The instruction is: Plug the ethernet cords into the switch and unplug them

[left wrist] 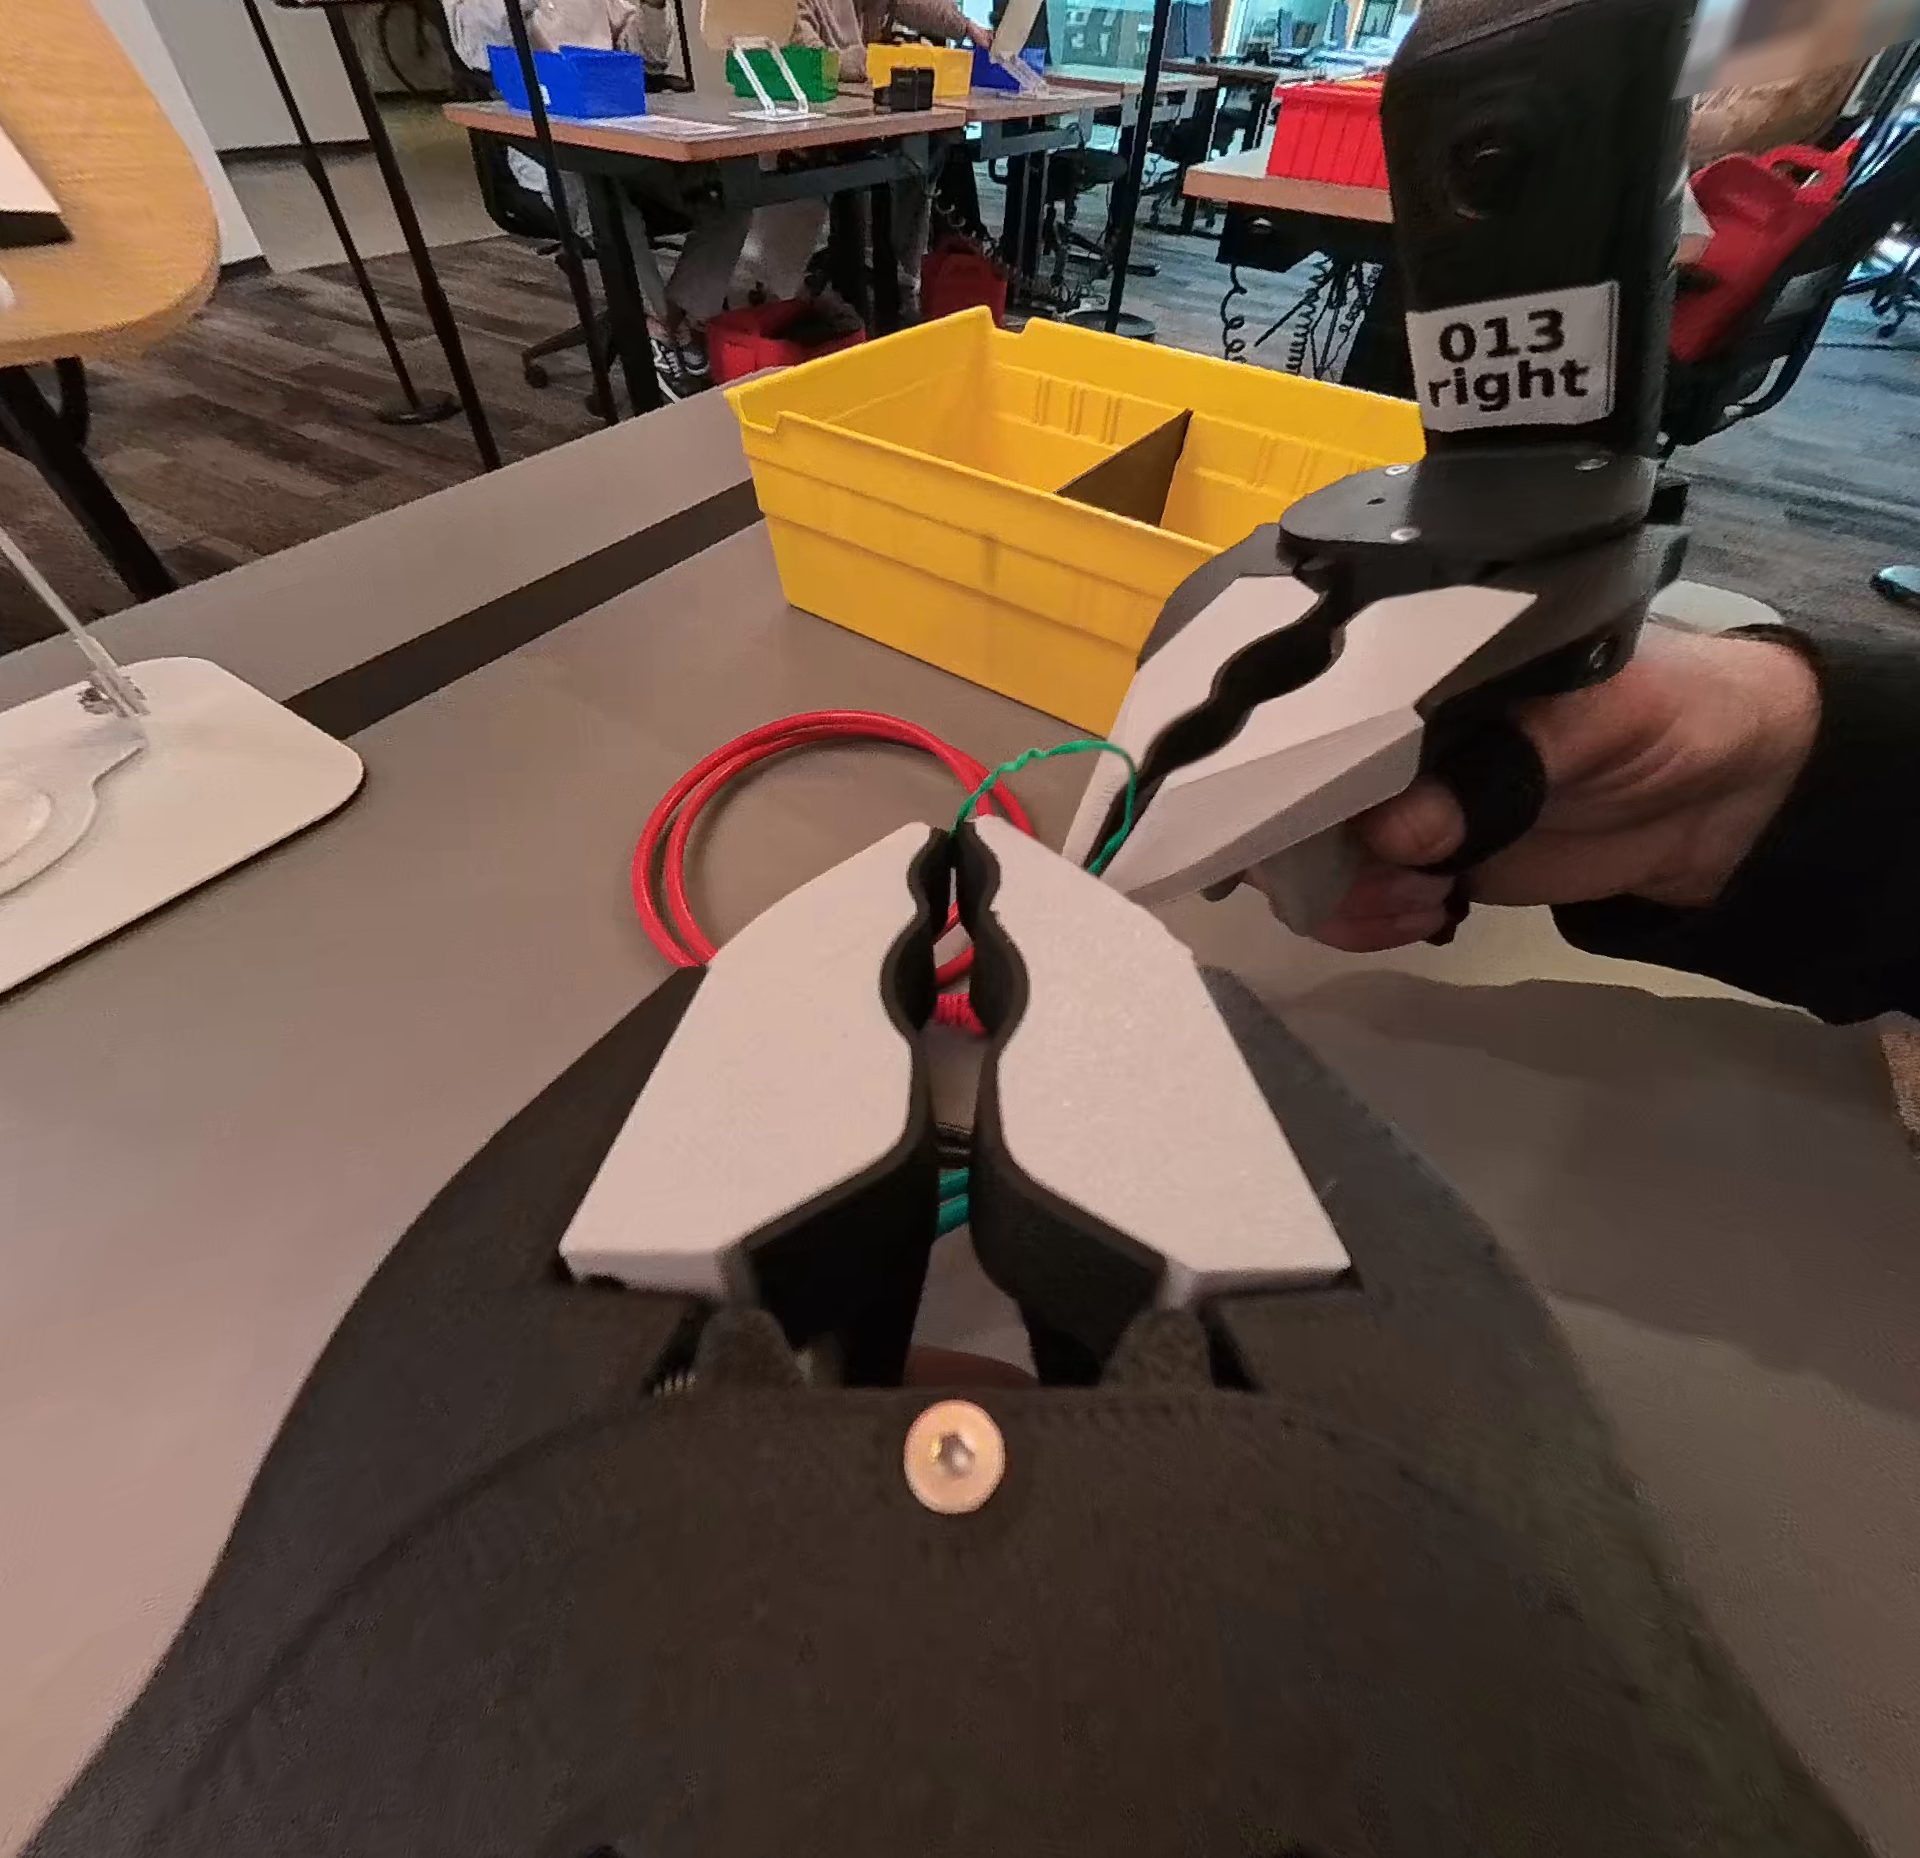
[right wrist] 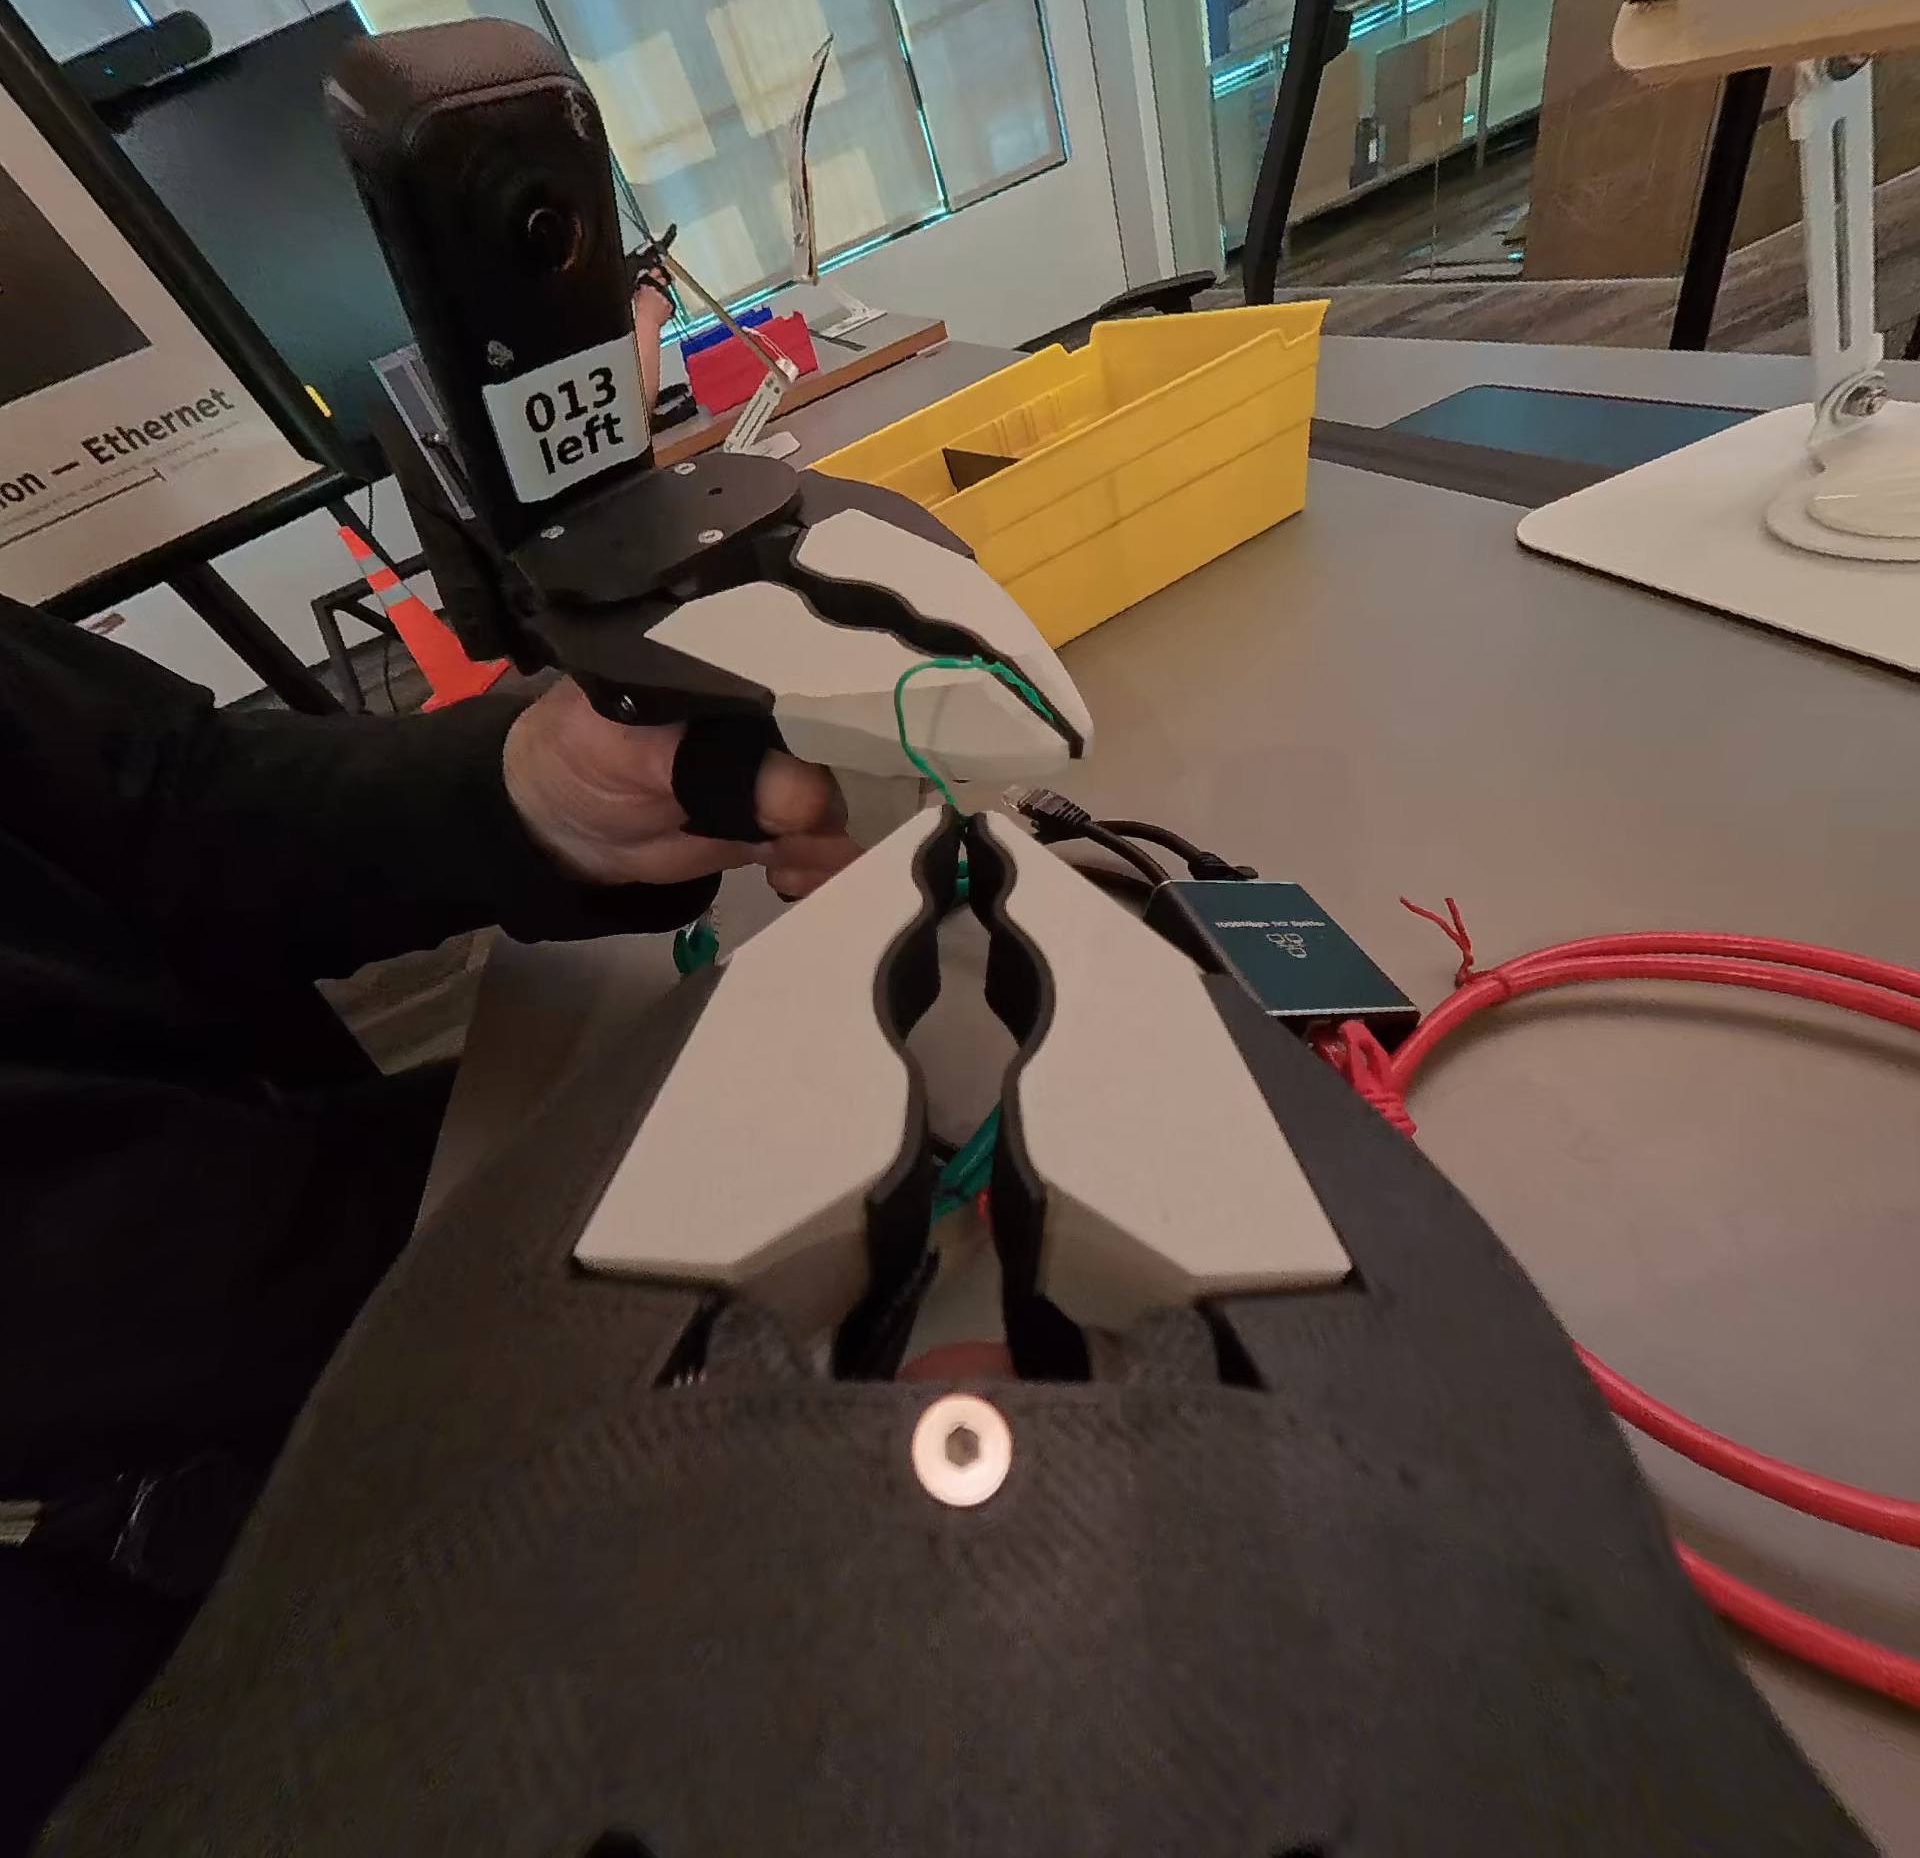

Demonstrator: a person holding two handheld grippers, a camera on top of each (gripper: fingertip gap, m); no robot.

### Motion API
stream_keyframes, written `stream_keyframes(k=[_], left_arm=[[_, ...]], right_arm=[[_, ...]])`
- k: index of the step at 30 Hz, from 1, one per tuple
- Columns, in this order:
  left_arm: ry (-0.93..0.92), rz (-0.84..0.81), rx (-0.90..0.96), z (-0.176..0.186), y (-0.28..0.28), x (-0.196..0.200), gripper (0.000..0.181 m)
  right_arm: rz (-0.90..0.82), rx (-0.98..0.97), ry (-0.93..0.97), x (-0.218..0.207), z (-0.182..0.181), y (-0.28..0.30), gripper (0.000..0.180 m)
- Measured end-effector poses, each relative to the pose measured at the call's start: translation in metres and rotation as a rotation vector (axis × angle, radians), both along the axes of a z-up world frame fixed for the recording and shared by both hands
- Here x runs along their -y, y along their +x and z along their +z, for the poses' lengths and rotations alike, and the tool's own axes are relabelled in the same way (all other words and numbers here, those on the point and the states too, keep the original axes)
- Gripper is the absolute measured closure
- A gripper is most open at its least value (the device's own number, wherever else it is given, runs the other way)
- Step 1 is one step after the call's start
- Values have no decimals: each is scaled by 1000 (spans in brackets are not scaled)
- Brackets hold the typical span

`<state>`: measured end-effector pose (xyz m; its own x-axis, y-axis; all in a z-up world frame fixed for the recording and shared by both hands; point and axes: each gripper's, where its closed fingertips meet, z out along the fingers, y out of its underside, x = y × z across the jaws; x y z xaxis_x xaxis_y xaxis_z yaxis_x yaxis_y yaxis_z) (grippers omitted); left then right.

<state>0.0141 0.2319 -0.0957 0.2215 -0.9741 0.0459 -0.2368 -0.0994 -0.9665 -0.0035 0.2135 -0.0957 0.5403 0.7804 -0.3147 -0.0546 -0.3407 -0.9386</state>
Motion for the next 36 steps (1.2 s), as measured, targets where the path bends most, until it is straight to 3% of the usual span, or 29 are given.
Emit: stream_keyframes(k=[4,6,12,16,24,36], left_arm=[[56,16,-33,-1,-2,-3,180],[112,28,-59,-2,-3,-5,180],[395,18,-171,0,-6,-4,180],[442,-45,-169,2,-8,2,180],[87,-267,-34,6,-15,21,179],[-45,-275,70,11,-18,18,179]], right_arm=[[-14,-25,18,-1,6,1,177],[-23,-22,14,-2,6,3,160],[-4,-30,47,2,14,5,162],[-11,-2,81,2,15,5,164],[-101,212,307,0,23,7,170],[-134,290,429,2,34,9,170]])
